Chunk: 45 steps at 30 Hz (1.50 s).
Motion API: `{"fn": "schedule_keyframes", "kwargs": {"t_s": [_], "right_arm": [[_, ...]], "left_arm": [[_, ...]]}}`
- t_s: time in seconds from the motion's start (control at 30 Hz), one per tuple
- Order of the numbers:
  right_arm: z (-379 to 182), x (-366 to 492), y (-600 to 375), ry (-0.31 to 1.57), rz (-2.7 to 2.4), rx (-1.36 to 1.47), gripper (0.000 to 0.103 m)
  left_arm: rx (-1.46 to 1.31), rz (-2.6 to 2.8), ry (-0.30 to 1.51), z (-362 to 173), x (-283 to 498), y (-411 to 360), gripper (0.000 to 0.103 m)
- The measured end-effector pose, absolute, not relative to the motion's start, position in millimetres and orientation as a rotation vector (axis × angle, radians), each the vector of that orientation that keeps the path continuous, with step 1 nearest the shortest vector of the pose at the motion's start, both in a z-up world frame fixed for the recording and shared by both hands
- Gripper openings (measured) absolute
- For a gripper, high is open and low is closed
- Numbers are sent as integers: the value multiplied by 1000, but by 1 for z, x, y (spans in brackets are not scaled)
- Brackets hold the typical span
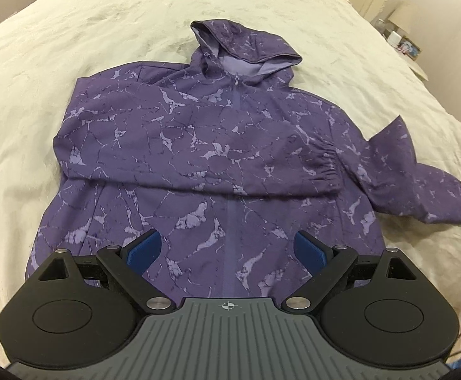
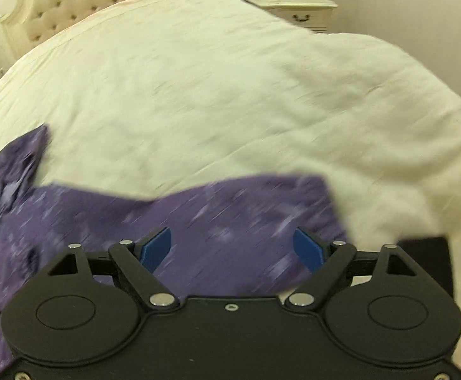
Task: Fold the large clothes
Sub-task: 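Lift the cuff and fold the sleeve across the body, open right tool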
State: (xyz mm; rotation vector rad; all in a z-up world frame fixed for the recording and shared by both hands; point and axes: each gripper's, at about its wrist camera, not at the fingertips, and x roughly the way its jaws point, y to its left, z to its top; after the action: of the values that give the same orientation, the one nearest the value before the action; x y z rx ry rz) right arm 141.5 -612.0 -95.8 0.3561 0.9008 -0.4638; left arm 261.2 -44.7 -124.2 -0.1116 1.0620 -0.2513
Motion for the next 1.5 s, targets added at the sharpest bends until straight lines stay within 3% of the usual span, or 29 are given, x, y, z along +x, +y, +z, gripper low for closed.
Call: {"fn": "schedule_keyframes", "kwargs": {"t_s": [0.43, 0.47, 0.5, 0.6, 0.7, 0.97, 1.23, 1.5], "right_arm": [[-151, 144, -680, 1061, -550, 432, 92], [-153, 143, -680, 1059, -534, 454, 89], [-153, 140, -678, 1054, -524, 470, 78], [-147, 137, -670, 1044, -531, 466, 57], [-131, 133, -661, 1015, -526, 442, 41], [-53, 155, -617, 830, -403, 509, 38], [29, 205, -505, 689, -151, 512, 38], [32, 269, -378, 680, 91, 527, 38]], "left_arm": [[-106, -174, 1079, -124, 244, -44, 91], [-103, -173, 1080, -124, 245, -44, 91], [-101, -174, 1082, -124, 245, -43, 91], [-100, -183, 1088, -125, 248, -41, 91], [-94, -204, 1087, -126, 251, -41, 91], [-100, -269, 1080, -127, 269, -25, 91], [-136, -285, 1067, -127, 292, 17, 91], [-174, -258, 1075, -129, 314, 76, 91]]}}
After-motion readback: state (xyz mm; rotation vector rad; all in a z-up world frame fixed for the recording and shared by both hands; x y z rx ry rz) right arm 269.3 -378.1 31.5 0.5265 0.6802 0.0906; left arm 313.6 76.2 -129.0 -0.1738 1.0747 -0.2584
